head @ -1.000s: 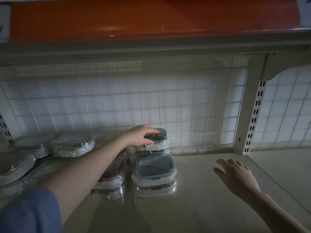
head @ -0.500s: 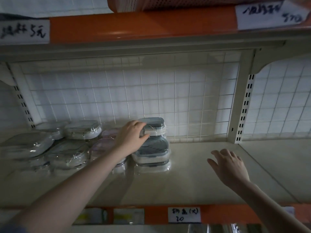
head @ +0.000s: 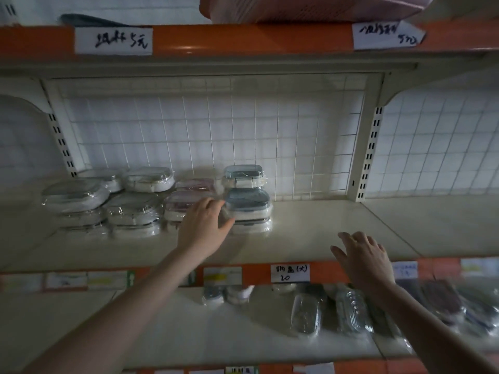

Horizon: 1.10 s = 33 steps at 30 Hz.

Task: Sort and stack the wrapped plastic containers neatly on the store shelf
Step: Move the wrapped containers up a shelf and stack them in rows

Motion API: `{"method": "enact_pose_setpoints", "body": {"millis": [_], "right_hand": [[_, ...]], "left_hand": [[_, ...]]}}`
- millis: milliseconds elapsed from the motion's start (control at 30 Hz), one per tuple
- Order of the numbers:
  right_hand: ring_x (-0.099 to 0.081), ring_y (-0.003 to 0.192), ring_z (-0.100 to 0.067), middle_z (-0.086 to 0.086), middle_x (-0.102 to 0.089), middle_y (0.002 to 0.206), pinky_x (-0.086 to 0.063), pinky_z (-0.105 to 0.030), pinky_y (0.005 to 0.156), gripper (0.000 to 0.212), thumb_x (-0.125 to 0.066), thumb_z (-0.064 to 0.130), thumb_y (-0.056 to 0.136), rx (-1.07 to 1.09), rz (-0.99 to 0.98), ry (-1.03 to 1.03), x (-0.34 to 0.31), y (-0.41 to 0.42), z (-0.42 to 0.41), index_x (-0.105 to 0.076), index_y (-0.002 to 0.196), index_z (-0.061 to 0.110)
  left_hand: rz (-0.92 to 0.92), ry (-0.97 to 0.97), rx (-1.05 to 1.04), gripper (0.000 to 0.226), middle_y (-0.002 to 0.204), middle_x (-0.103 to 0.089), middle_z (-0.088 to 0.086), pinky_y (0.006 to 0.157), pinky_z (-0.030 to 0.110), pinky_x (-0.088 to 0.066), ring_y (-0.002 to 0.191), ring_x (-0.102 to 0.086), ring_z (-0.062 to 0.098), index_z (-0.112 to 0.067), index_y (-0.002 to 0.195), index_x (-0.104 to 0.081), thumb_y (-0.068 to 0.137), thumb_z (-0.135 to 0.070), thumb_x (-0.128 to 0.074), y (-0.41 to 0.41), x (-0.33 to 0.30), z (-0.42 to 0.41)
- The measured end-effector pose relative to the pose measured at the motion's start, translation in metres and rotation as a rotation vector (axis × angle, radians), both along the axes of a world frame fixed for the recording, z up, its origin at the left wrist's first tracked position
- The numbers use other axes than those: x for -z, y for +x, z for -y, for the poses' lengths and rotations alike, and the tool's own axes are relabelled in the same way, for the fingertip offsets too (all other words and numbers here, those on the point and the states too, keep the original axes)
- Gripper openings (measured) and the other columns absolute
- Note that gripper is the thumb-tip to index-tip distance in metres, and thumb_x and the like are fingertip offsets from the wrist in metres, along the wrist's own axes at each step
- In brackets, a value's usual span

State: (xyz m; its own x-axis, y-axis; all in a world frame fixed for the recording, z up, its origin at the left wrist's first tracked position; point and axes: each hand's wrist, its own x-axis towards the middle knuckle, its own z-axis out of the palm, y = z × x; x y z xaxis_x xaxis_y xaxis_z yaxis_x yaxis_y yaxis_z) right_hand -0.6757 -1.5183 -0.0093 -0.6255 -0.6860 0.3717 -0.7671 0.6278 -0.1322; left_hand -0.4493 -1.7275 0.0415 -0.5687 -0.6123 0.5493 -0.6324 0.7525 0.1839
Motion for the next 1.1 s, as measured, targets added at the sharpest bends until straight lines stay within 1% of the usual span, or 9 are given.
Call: {"method": "enact_pose_setpoints", "body": {"millis": [133,267,367,533,700,867,933,1000,1100], "right_hand": [[-0.053,0.107,-0.031,-0.011,-0.058,0.114,-0.039,-0.038,0.087,0.037,-0.05,0.04,0.091,0.031,0.015,0.005,0.013,0.027,-0.034,-0.054,0.121,0.017],[-0.056,0.102,-0.035,-0.015,-0.06,0.109,-0.041,-0.039,0.083,0.034,-0.055,0.037,0.089,0.074,0.023,0.029,0.03,0.044,-0.067,-0.058,0.113,0.014],[-0.058,0.096,-0.036,-0.017,-0.062,0.101,-0.043,-0.04,0.08,0.031,-0.062,0.032,0.086,0.086,0.038,-0.021,0.04,0.049,-0.084,-0.063,0.109,0.012],[-0.057,0.096,-0.034,-0.013,-0.061,0.101,-0.044,-0.038,0.077,0.028,-0.06,0.035,0.088,0.067,0.064,-0.028,0.062,0.042,-0.104,-0.061,0.107,0.016],[-0.058,0.09,-0.037,-0.016,-0.061,0.096,-0.045,-0.041,0.073,0.034,-0.069,0.03,0.082,0.053,0.081,-0.035,0.09,0.015,-0.124,-0.061,0.113,0.018],[-0.06,0.079,-0.036,-0.017,-0.062,0.085,-0.048,-0.041,0.069,0.032,-0.076,0.027,0.075,0.025,0.085,0.026,0.125,-0.038,-0.144,-0.064,0.1,0.01],[-0.06,0.083,-0.036,-0.016,-0.063,0.088,-0.048,-0.042,0.07,0.033,-0.074,0.026,0.076,0.012,0.101,0.028,0.136,-0.06,-0.149,-0.064,0.103,0.011],[-0.059,0.088,-0.037,-0.016,-0.062,0.092,-0.047,-0.042,0.074,0.034,-0.071,0.027,0.079,0.0,0.133,0.03,0.146,-0.081,-0.151,-0.063,0.109,0.012],[-0.058,0.092,-0.037,-0.017,-0.062,0.097,-0.046,-0.042,0.078,0.035,-0.068,0.029,0.082,-0.01,0.177,0.054,0.164,-0.105,-0.152,-0.063,0.111,0.011]], "left_hand": [[-0.002,0.066,0.008,0.051,0.138,-0.047,0.005,0.103,0.035,-0.037,0.129,-0.041,0.023,-0.011,0.133,-0.049,0.093,-0.043,-0.051,0.03,0.02,-0.027],[-0.033,0.109,0.018,0.048,0.129,-0.052,0.01,0.099,0.037,-0.037,0.122,-0.044,0.028,-0.006,0.127,-0.053,0.091,-0.037,-0.057,0.047,0.038,-0.053],[-0.059,0.107,0.031,0.046,0.122,-0.056,0.014,0.095,0.04,-0.042,0.117,-0.049,0.032,-0.001,0.121,-0.056,0.088,-0.033,-0.063,0.052,0.051,-0.071],[-0.062,0.138,0.043,0.045,0.125,-0.053,0.008,0.097,0.036,-0.041,0.12,-0.046,0.026,-0.006,0.124,-0.054,0.089,-0.034,-0.06,0.045,0.076,-0.092],[-0.1,0.187,0.023,0.045,0.122,-0.057,0.014,0.097,0.042,-0.043,0.119,-0.05,0.034,-0.001,0.12,-0.058,0.083,-0.025,-0.07,0.017,0.111,-0.123],[-0.082,0.301,-0.042,0.048,0.12,-0.058,0.014,0.089,0.044,-0.047,0.114,-0.052,0.035,-0.003,0.121,-0.057,0.081,-0.023,-0.073,-0.037,0.149,-0.159],[-0.046,0.323,-0.053,0.052,0.122,-0.058,0.017,0.093,0.045,-0.046,0.117,-0.051,0.037,0.0,0.123,-0.056,0.08,-0.024,-0.073,-0.063,0.168,-0.171],[-0.014,0.368,-0.072,0.055,0.131,-0.053,0.016,0.1,0.043,-0.04,0.124,-0.046,0.034,-0.002,0.13,-0.052,0.084,-0.028,-0.069,-0.087,0.185,-0.183],[0.021,0.417,-0.077,0.055,0.132,-0.052,0.014,0.101,0.04,-0.039,0.126,-0.044,0.032,-0.002,0.132,-0.05,0.087,-0.03,-0.065,-0.116,0.21,-0.197]]}}
